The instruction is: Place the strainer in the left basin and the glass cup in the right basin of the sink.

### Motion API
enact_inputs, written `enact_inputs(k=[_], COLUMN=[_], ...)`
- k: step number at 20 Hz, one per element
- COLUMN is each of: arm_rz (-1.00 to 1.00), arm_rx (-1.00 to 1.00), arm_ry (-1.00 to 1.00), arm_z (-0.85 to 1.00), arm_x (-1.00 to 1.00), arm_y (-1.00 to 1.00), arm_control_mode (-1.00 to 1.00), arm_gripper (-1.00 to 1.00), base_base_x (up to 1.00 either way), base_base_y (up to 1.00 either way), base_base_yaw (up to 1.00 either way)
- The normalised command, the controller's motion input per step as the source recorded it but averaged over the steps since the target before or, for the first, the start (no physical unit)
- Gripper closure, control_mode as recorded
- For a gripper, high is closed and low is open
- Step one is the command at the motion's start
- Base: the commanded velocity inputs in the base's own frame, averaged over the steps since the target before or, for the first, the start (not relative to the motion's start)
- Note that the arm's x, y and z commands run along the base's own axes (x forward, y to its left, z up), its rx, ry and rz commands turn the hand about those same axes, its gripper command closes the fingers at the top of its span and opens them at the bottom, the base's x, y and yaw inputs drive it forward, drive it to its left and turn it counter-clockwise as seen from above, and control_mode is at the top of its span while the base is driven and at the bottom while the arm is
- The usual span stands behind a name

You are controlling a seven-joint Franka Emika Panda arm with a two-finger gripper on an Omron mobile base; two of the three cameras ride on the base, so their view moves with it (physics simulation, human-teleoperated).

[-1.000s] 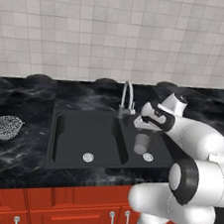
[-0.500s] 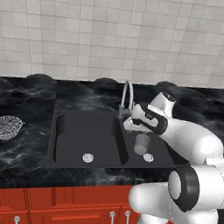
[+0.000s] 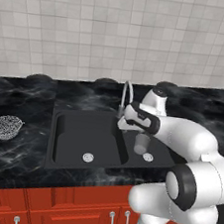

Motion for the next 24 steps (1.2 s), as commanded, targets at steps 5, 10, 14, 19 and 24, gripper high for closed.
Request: enact_inputs(k=[5,10,14,19,24], arm_rz=[0.00,0.00,0.00,0.00,0.00], arm_rx=[0.00,0.00,0.00,0.00,0.00], arm_ry=[0.00,0.00,0.00,0.00,0.00], arm_z=[0.00,0.00,0.00,0.00,0.00], arm_x=[0.00,0.00,0.00,0.00,0.00], arm_y=[0.01,0.00,0.00,0.00,0.00], arm_control_mode=[-1.00,1.00,1.00,1.00,1.00], arm_gripper=[-1.00,-1.00,-1.00,-1.00,-1.00], base_base_x=[0.00,0.00,-0.01,-0.27,-0.26], base_base_y=[0.00,0.00,0.05,0.23,0.36], base_base_yaw=[0.00,0.00,0.00,0.00,0.00])
